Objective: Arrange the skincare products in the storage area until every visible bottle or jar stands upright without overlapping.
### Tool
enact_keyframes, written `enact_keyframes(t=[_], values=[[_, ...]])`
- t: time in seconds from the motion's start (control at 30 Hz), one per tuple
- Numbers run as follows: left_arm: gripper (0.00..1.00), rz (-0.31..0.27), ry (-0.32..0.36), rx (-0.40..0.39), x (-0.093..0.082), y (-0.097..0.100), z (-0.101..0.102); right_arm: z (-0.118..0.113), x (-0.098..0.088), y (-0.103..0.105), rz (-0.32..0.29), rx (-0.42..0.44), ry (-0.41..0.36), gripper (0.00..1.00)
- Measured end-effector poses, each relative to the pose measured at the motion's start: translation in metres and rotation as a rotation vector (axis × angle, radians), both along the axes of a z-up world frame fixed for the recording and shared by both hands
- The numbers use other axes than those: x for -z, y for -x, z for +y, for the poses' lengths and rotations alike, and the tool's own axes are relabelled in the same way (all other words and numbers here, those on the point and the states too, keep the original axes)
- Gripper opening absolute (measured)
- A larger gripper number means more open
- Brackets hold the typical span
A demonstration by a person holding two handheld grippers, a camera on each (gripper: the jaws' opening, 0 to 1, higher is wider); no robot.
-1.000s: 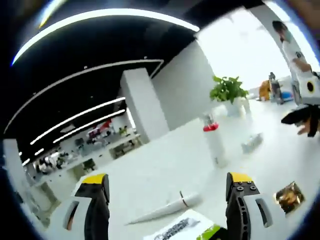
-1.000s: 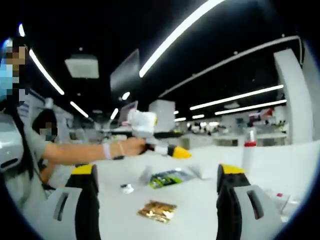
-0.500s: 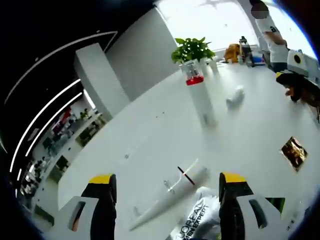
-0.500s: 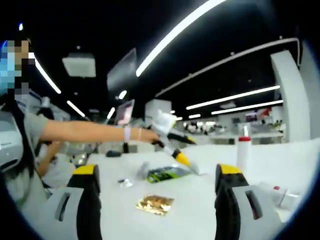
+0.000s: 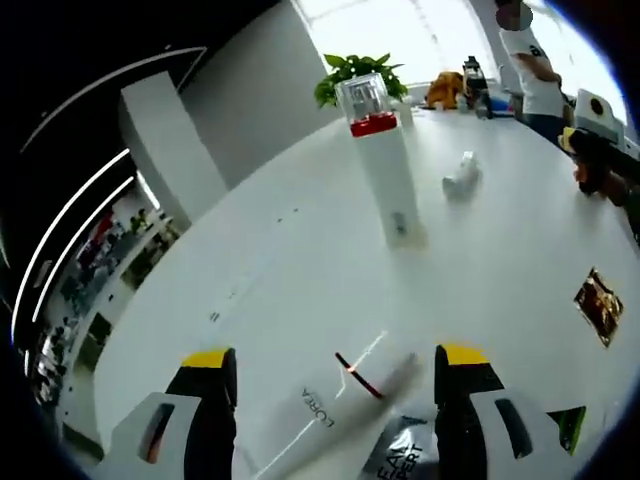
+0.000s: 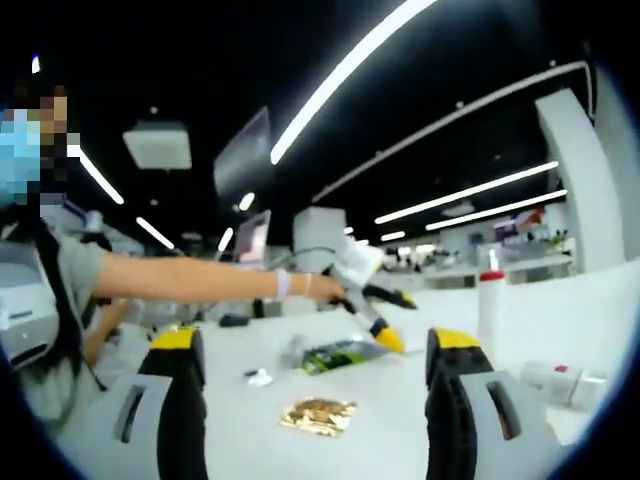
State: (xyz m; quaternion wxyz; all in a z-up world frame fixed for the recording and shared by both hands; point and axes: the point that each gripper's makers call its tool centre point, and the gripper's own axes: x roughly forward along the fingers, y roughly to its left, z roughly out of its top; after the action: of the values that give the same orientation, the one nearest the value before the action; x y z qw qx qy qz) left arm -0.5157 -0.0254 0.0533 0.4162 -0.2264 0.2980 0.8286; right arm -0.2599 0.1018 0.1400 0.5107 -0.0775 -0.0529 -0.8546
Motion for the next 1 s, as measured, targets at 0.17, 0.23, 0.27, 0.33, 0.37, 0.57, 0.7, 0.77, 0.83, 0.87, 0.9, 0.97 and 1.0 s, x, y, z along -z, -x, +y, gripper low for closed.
enact_keyframes(t=[0.17, 0.23, 0.27, 0.33, 0.37, 0.57, 0.7, 0.77, 0.83, 0.87, 0.9, 0.97, 1.0], values=[[0.82, -0.014, -0.023, 0.000, -0.001, 0.006, 0.001, 0.001, -0.003, 0.000, -0.004, 0.002, 0.016, 0.89], [0.82, -0.034, 0.020, 0.009, 0.007, 0.004, -0.002, 0.002, -0.002, 0.000, 0.009, 0.023, 0.006, 0.90], [0.82, -0.035, 0.047, 0.012, 0.009, 0.005, -0.004, 0.002, -0.002, -0.001, 0.012, 0.025, 0.003, 0.90], [0.80, -0.042, 0.080, 0.021, 0.011, 0.006, -0.005, 0.004, -0.003, -0.002, 0.017, 0.026, 0.010, 0.90], [0.80, -0.045, 0.084, 0.025, 0.010, 0.007, -0.004, 0.005, -0.004, -0.003, 0.015, 0.022, 0.015, 0.90], [0.74, -0.083, 0.129, 0.060, 0.006, 0.007, -0.006, 0.006, -0.004, -0.007, 0.005, 0.006, 0.028, 0.90], [0.69, -0.116, 0.242, 0.094, 0.011, 0.005, -0.017, 0.006, -0.005, -0.007, -0.008, -0.006, 0.042, 0.89], [0.63, -0.087, 0.343, 0.115, 0.015, 0.009, -0.026, 0.008, -0.005, -0.005, -0.016, -0.003, 0.051, 0.89], [0.58, -0.108, 0.350, 0.131, 0.017, 0.008, -0.024, 0.010, -0.006, -0.004, -0.010, 0.010, 0.050, 0.89], [0.58, -0.111, 0.367, 0.136, 0.018, 0.009, -0.025, 0.010, -0.006, -0.004, -0.008, 0.013, 0.050, 0.89], [0.58, -0.115, 0.369, 0.145, 0.018, 0.010, -0.023, 0.011, -0.006, -0.003, -0.009, 0.013, 0.052, 0.89], [0.54, -0.139, 0.391, 0.168, 0.019, 0.009, -0.021, 0.012, -0.006, -0.003, -0.015, 0.011, 0.059, 0.89], [0.52, -0.168, 0.406, 0.188, 0.021, 0.006, -0.020, 0.012, -0.006, -0.003, -0.018, 0.011, 0.061, 0.89]])
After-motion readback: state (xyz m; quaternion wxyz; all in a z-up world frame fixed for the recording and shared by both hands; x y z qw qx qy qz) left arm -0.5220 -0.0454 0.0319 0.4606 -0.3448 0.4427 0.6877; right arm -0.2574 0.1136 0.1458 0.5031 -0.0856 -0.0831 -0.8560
